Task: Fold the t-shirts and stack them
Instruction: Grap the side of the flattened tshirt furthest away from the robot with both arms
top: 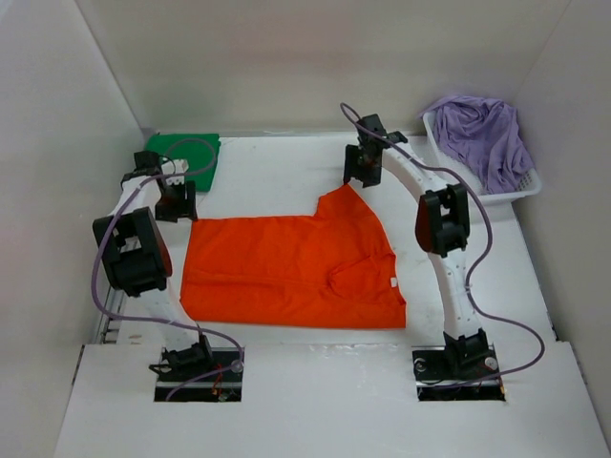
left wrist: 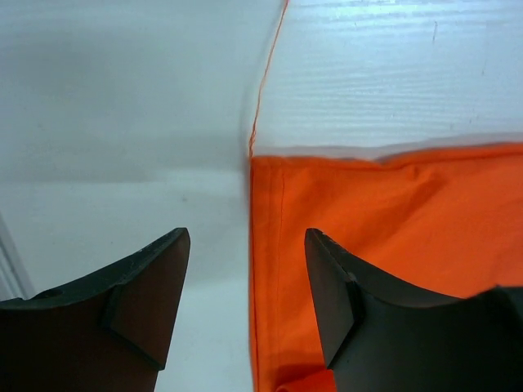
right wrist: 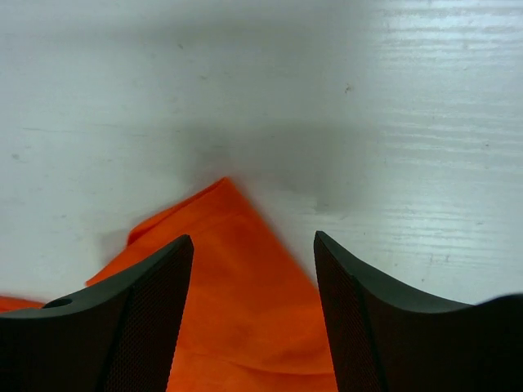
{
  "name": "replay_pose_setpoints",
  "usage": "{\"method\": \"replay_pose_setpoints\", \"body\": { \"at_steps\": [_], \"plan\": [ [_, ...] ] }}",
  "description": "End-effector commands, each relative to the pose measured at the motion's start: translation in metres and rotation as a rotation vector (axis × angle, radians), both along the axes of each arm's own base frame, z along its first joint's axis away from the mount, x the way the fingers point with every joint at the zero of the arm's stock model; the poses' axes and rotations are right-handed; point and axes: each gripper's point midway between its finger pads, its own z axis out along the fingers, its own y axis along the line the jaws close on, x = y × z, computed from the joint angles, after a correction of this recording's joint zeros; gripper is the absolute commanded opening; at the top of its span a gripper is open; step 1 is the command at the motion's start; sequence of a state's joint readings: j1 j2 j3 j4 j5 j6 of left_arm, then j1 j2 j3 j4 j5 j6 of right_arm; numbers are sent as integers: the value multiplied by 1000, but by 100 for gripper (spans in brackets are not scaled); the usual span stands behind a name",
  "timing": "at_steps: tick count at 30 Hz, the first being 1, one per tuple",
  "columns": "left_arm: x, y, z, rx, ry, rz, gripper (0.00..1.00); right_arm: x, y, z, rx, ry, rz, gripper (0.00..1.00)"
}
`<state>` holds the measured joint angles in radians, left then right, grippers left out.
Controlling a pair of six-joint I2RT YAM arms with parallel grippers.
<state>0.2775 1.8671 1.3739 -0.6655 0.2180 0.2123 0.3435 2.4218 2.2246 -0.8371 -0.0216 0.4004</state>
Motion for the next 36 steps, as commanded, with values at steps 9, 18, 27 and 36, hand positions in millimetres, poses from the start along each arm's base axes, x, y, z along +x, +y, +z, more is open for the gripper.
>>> {"method": "replay_pose_setpoints", "body": {
  "at_steps": [9, 18, 27, 36],
  "plan": [
    [36, -6, -32, -11, -22, 40, 57, 5, 15, -13, -33, -8, 47, 64],
    [32, -18, -51, -12, 27, 4, 54, 2, 30, -21, -32, 1, 75, 32],
    [9, -25, -43, -74, 61, -11, 11, -20, 24, -2, -22, 7, 82, 0],
    [14, -30, 10, 7, -131, -110, 0, -85, 7, 56, 60, -90, 49, 0]
  ]
}}
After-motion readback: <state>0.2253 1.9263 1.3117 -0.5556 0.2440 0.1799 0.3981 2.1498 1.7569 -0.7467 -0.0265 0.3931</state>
